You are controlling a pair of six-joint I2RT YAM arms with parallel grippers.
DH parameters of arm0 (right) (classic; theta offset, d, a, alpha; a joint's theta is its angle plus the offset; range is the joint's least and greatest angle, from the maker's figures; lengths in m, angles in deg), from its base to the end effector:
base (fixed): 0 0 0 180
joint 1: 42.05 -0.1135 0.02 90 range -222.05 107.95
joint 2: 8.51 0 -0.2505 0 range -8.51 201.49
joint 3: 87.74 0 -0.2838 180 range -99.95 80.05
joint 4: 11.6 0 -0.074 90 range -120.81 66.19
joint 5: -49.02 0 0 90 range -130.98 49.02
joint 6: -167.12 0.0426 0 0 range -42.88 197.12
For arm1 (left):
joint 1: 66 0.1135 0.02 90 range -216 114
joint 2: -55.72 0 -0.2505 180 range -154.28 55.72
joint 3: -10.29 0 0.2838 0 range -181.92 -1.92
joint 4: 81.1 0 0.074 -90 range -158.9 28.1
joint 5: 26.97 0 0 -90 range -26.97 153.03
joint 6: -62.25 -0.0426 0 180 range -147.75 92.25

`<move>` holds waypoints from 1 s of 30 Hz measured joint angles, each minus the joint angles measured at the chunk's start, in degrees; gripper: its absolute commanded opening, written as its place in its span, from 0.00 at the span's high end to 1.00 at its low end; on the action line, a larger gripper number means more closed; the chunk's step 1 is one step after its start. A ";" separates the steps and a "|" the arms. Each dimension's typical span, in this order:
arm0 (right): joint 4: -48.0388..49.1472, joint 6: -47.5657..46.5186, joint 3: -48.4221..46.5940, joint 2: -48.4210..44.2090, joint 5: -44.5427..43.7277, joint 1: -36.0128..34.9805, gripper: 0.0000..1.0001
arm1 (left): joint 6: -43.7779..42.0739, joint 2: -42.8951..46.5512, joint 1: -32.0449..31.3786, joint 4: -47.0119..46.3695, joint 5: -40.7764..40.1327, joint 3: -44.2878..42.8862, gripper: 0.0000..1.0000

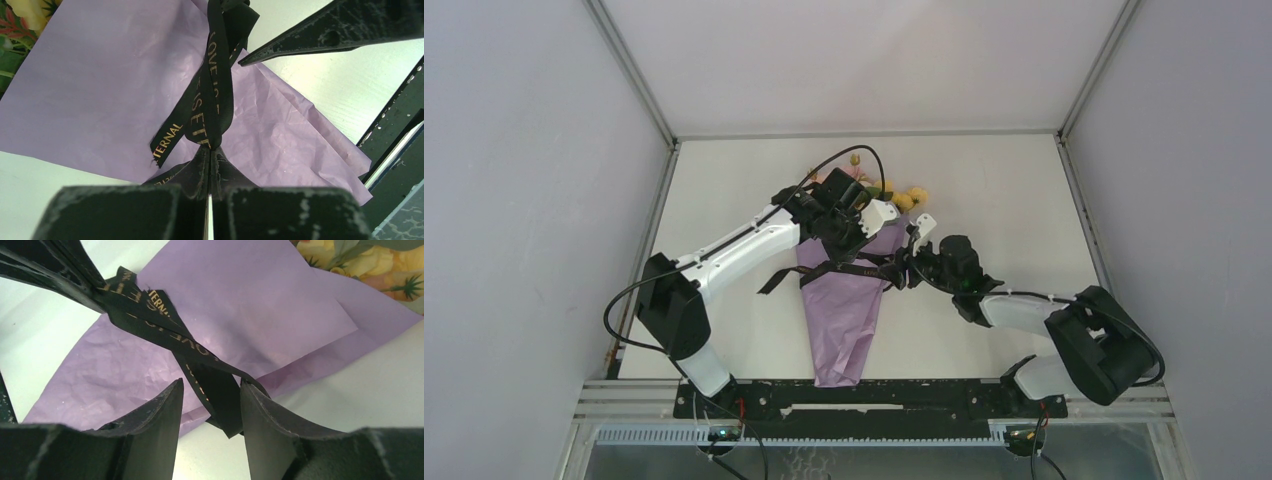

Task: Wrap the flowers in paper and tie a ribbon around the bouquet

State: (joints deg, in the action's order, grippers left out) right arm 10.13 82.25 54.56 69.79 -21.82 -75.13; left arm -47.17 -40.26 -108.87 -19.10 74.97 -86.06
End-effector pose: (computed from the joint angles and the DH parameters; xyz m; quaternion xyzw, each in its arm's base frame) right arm 0.2377 0.1715 0.1372 -0.2876 0.7550 0.3156 0.4976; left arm 0.2761 -0.2683 0.2627 0.5205 0.8121 -0.1483 0.2181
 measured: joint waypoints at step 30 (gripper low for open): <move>-3.82 0.59 -1.27 4.15 1.84 0.33 1.00 | -0.90 -0.02 0.44 0.04 -0.74 0.00 0.54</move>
State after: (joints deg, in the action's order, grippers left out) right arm 6.30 82.84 53.29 73.94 -19.98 -74.80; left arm -48.06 -40.28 -108.43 -19.05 74.23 -86.06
